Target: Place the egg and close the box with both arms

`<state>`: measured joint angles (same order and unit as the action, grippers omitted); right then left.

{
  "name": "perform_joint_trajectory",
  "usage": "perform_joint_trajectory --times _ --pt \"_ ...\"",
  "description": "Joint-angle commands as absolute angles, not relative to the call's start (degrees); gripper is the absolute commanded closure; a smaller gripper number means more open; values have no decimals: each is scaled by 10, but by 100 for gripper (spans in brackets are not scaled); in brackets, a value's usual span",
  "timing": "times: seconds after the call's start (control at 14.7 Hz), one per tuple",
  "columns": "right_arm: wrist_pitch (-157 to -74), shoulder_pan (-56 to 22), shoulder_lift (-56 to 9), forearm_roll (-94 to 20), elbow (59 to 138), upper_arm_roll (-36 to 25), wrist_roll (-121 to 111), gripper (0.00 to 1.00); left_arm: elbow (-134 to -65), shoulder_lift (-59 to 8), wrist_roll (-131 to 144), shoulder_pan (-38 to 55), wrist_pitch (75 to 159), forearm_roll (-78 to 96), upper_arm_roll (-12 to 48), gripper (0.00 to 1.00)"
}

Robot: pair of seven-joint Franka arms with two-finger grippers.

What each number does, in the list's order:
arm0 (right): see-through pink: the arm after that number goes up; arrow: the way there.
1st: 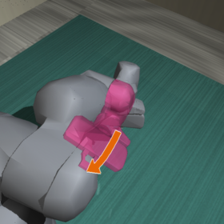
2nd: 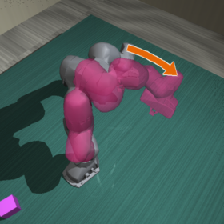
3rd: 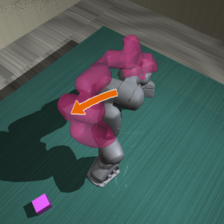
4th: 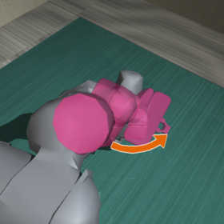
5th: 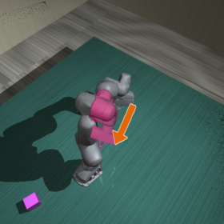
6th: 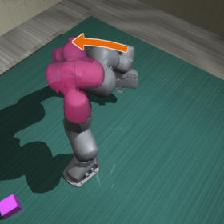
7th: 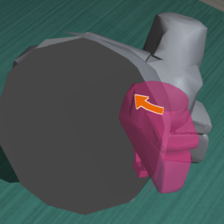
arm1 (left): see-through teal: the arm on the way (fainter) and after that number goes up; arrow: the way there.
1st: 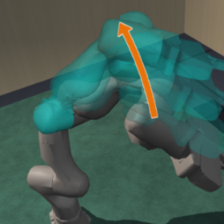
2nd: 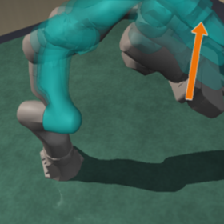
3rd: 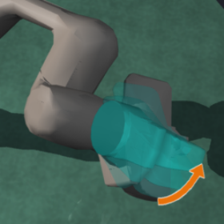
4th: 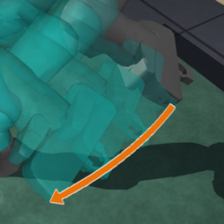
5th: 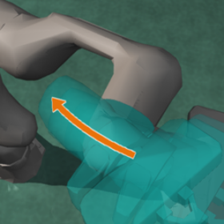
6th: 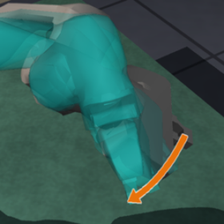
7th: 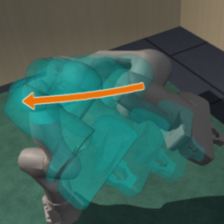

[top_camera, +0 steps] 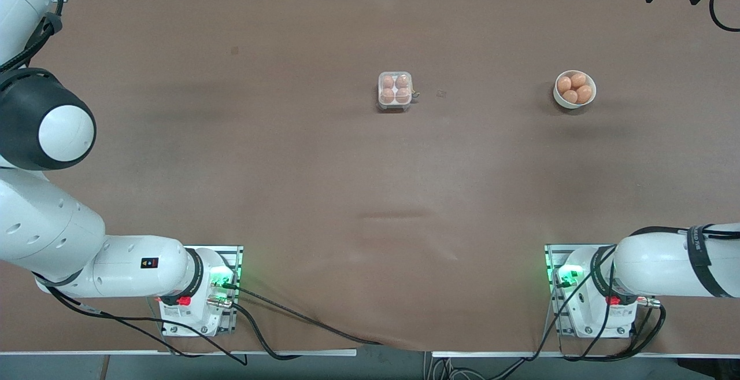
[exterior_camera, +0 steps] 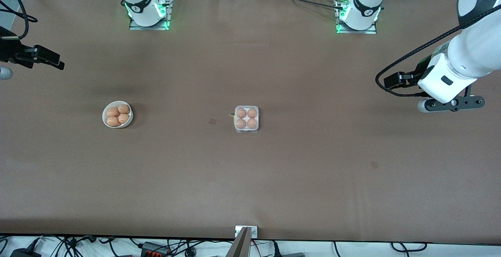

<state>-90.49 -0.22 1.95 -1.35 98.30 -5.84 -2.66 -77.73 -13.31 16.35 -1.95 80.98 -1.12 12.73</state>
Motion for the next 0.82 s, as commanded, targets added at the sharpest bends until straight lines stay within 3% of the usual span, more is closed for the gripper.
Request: perform_joint_trajectory --times 0.0,0.07,0.2,0.75 --pt "-891 1 17 -13 969 -57 -23 0 -899 -51 145 -40 870 9 135 0" --pt "-892 1 17 -13 970 -57 -23 0 -970 -5 145 -40 919 13 135 0" --pt "-891 1 17 -13 970 -57 -23 0 -1033 37 143 -40 960 14 134 0" --pt "-878 4 16 -15 970 -61 -23 0 -1031 33 111 -42 961 35 128 0"
